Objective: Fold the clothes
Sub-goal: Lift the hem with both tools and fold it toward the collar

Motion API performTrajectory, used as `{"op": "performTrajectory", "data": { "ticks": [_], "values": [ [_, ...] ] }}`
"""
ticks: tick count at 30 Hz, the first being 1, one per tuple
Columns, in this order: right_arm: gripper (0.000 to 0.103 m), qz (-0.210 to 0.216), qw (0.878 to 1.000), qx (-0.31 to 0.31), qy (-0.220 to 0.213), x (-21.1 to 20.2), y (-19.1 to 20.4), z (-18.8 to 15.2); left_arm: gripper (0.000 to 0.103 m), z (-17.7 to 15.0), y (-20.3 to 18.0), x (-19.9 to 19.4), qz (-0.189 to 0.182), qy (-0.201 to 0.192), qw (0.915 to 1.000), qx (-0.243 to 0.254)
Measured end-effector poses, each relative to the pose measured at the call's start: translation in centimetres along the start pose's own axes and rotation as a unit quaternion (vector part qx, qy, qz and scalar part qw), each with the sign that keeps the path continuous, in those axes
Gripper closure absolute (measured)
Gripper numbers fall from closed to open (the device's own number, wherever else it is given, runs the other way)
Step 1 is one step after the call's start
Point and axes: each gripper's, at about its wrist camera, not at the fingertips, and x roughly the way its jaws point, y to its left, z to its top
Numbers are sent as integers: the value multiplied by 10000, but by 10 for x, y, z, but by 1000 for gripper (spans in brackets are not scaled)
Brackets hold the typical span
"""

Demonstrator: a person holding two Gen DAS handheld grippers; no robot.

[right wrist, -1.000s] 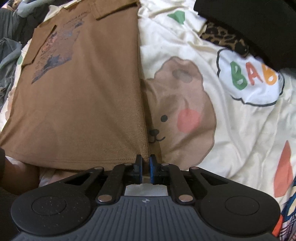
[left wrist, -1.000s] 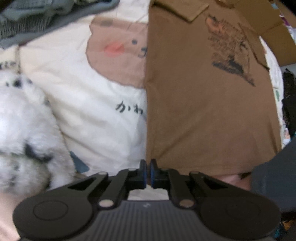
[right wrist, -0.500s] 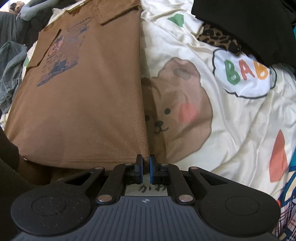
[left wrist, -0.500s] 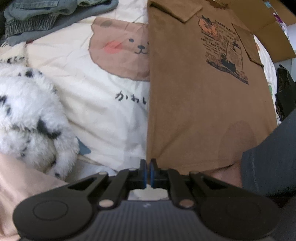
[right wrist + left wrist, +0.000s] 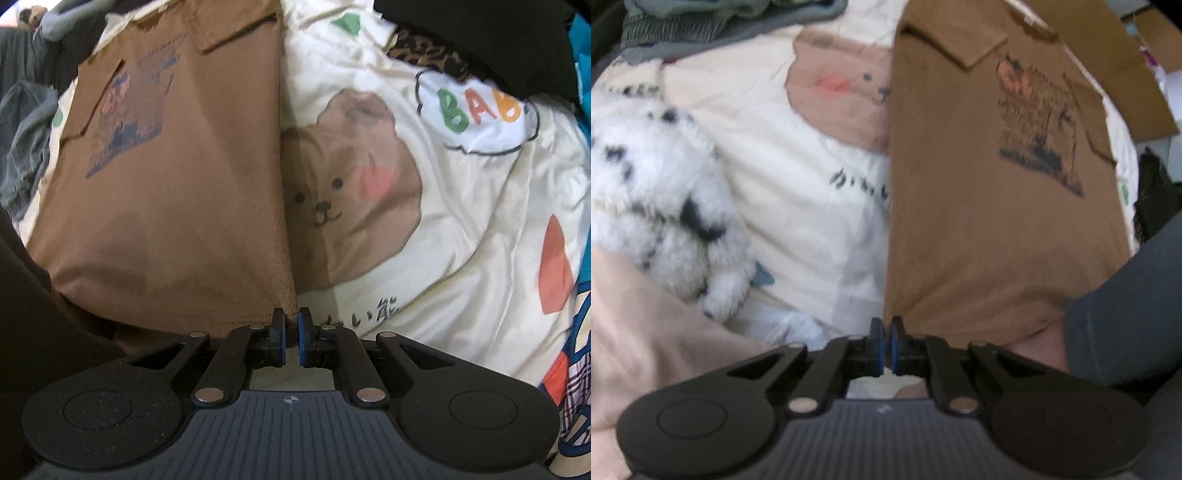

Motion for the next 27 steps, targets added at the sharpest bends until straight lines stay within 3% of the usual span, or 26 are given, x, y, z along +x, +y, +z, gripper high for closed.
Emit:
{"op": "performTrajectory", "data": {
  "ticks": [8,16,22,27],
  "values": [
    [99,183,9988,102,-444,-27,2,35,100,31,-9,-25,-367,-628,9972,-154],
    [99,424,9946,116,-945,-50,9,89,100,74,-12,-40,-717,-1266,9884,-432],
    [99,472,9924,-64,-1135,-52,20,127,100,106,-23,-41,-749,-1595,9840,-274],
    [99,518,9897,-34,-1335,-45,22,156,100,138,-29,-31,-722,-1628,9840,-53]
  ]
}}
